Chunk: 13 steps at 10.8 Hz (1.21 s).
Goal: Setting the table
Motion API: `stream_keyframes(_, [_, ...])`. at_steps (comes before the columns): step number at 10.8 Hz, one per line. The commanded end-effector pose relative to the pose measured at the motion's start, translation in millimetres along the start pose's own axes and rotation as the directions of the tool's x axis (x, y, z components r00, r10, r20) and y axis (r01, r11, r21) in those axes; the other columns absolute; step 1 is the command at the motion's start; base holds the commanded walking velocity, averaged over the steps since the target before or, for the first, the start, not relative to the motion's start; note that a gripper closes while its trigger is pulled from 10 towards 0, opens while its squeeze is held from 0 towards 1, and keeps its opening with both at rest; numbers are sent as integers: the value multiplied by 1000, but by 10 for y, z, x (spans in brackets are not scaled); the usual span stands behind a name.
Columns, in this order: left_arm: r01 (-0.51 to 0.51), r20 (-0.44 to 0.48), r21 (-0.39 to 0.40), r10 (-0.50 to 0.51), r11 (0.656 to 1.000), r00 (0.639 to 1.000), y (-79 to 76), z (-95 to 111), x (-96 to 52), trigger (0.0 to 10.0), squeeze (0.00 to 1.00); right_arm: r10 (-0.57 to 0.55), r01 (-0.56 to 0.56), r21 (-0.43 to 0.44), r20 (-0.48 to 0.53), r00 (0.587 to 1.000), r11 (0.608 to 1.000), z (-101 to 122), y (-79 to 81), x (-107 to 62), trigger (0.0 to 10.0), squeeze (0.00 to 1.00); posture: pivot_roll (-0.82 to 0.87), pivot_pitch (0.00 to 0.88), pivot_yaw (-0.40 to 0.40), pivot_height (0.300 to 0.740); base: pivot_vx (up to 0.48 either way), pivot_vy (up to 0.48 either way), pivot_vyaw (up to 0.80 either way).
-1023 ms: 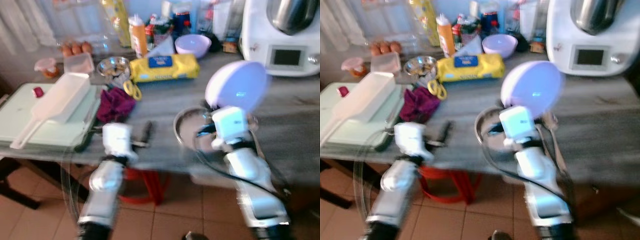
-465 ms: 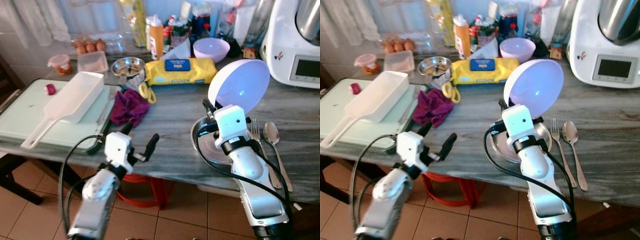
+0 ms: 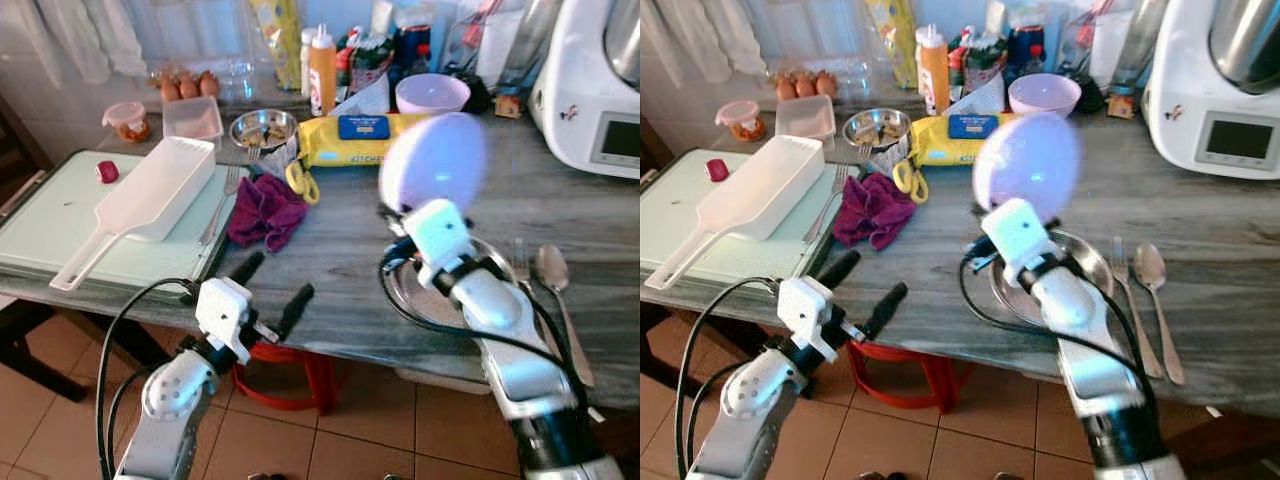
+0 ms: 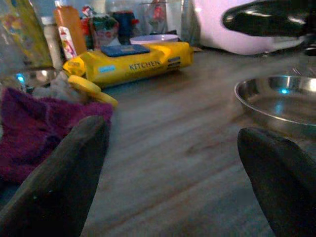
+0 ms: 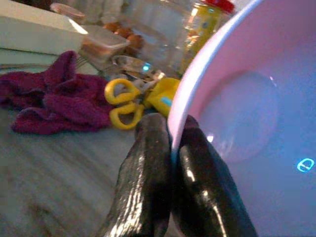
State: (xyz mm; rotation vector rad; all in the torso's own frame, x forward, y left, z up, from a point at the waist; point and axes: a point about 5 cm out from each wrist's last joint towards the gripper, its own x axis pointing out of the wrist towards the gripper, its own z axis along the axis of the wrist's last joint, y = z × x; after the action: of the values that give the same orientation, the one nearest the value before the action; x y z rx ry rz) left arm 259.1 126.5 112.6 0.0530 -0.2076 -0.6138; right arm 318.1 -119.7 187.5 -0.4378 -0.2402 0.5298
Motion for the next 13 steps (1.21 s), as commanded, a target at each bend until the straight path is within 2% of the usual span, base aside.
stream_keyframes(1, [21,-1,-2,-21,1000,1000,-21,23,-22,10000,0,73,-73,7,17,997,997,48,7,55,10000,0,-121,153,28,740,0,0,0])
stream_keyframes(3, [54,5,-7,-54,999,999,-56,31,-31,10000,0,218,-218,15,-35,975,976,-2,37,133,10000,0,-116,154,25,740,0,0,0])
stream_keyframes(5, [57,1,-6,-57,998,998,-84,8,-35,10000,0,340,-332,88,-99,935,939,-56,52,176,10000,0,-119,151,23,740,0,0,0])
stream_keyframes(7, [63,-6,-16,-64,998,998,-111,-46,-28,10000,0,373,-356,132,-145,916,925,-114,29,164,10000,0,-122,149,24,740,0,0,0])
stream_keyframes(9, [68,-17,-31,-69,997,998,-122,-96,-30,10000,0,398,-382,123,-164,903,916,-135,22,154,10000,0,-126,148,29,740,0,0,0])
stream_keyframes(12, [73,-37,-45,-75,996,997,-132,-201,-24,10000,0,476,-462,115,-214,853,880,-192,68,119,10000,0,-127,148,31,740,0,0,0])
stream_keyframes(13, [72,-46,-55,-74,996,996,-128,-248,-30,10000,0,511,-507,83,-230,828,858,-183,62,120,10000,0,-127,148,31,740,0,0,0])
